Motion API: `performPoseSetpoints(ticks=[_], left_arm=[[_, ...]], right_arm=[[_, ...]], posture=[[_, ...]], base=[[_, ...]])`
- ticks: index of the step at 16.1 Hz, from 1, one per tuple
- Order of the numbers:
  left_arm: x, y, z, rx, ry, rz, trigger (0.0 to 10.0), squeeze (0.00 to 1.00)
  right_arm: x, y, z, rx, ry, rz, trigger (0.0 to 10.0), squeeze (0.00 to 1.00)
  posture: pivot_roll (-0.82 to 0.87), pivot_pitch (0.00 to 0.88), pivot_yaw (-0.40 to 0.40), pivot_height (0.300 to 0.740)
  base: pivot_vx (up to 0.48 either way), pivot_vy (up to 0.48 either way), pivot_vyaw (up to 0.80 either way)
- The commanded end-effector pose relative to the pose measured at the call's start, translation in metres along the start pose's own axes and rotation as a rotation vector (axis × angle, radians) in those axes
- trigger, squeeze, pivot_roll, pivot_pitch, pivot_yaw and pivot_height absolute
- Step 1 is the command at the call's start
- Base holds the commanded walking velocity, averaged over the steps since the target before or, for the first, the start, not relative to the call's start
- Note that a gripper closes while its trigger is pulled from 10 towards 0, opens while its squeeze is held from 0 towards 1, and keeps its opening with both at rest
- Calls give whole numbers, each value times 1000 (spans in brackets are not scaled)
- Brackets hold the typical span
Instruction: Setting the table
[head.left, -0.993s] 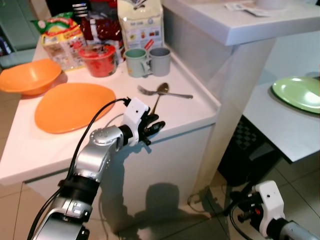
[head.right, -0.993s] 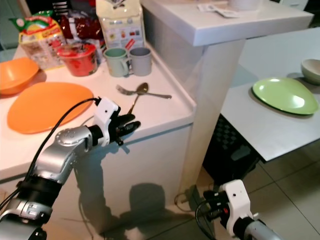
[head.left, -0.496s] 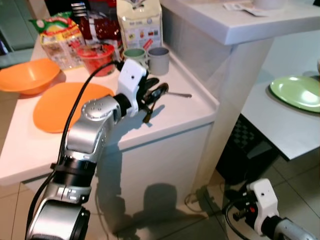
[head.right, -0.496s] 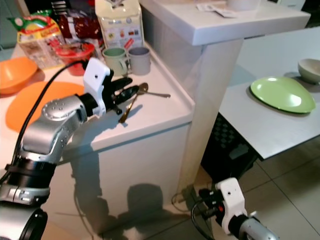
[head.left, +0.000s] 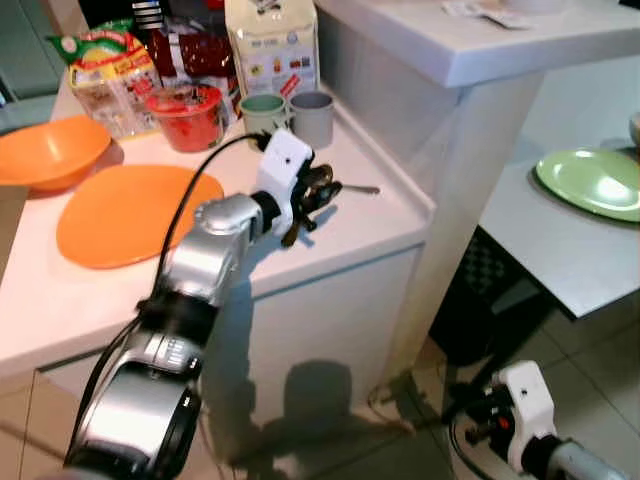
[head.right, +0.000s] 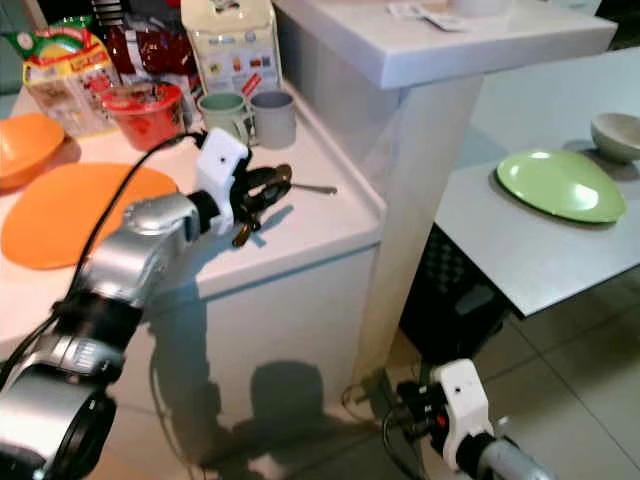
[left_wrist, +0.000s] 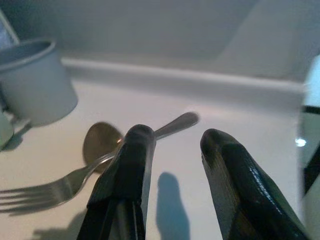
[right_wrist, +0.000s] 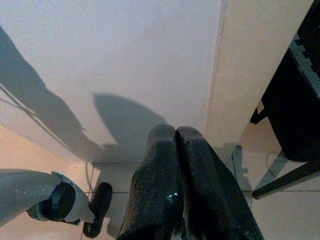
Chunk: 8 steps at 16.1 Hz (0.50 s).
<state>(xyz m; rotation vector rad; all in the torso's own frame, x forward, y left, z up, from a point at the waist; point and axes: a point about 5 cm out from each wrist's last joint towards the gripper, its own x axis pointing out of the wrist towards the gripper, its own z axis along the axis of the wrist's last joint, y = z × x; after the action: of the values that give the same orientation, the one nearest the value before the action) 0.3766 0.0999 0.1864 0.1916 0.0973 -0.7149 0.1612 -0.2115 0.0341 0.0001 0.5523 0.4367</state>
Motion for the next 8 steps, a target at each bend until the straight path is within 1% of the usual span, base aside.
performPoseSetpoints(ticks=[1, 3, 5, 8], left_arm=[[3, 5, -7, 0, 26, 28, 10000, 0], [3, 12, -23, -13, 79, 70, 10000, 0], [3, 16, -30, -22, 101, 88, 10000, 0], [3, 16, -42, -23, 137, 95, 10000, 0]], right_arm=[[-2, -1, 1, 2, -11, 2, 10000, 0], [-7, -1, -1, 5, 4, -14, 10000, 0], [-10, -2, -2, 9, 11, -25, 10000, 0], [-11, -2, -1, 8, 13, -29, 10000, 0]], posture=[[-113, 35, 47, 740], [-137, 52, 51, 740], [-147, 61, 52, 740], [-153, 71, 52, 740]], base=[[0, 0, 0], [0, 0, 0], [0, 0, 0], [0, 0, 0]])
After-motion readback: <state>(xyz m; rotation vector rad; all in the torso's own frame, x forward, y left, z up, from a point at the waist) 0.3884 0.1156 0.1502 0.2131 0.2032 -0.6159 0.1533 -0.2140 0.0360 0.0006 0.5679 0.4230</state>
